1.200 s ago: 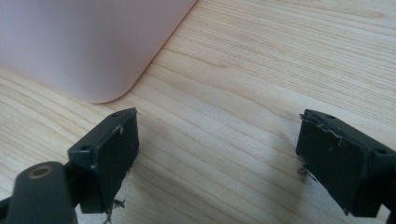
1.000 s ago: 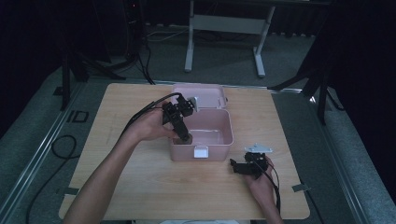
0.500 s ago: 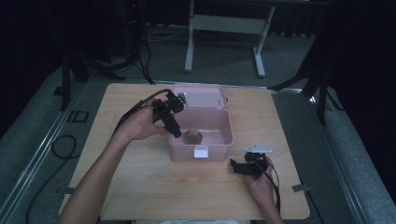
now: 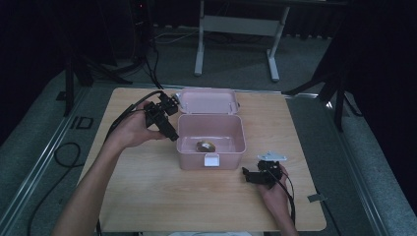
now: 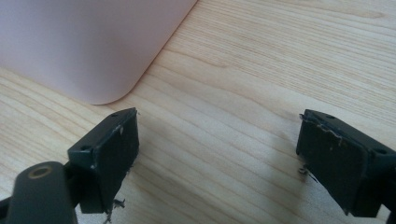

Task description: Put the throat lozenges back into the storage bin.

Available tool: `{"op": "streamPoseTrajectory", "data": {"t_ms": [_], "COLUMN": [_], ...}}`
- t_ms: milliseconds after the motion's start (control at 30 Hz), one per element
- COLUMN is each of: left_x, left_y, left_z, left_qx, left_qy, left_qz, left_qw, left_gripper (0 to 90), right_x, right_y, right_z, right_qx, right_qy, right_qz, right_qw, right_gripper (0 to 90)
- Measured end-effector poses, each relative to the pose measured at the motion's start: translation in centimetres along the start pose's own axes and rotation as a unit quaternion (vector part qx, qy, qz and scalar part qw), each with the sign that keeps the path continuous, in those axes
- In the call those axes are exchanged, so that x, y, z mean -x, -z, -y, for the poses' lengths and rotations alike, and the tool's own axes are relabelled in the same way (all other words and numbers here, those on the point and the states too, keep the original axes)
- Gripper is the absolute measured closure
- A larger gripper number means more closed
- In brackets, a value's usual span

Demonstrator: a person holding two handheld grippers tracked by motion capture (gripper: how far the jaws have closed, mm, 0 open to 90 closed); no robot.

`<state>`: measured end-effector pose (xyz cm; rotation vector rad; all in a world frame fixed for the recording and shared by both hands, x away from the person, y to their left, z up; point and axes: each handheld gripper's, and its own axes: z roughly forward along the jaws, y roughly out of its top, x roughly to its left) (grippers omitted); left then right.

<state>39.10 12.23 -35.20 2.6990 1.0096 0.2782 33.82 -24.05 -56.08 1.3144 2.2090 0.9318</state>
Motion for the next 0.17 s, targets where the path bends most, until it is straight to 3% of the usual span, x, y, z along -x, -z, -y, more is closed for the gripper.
{"op": "streamPoseTrajectory", "data": {"t_ms": [167], "left_x": [-0.71], "left_y": [0.28], "left_z": [0.86], "left_qx": [0.001], "left_qy": [0.012], "left_qz": [-0.01], "left_qw": [0.9999], "left_gripper": [20.0], "right_x": [0.0], "right_y": [0.0], "right_z": [0.0], "right_qx": [0.0], "right_qy": [0.0], "right_qz": [0.0], "right_qw": [1.0], "right_gripper": [12.8]}}
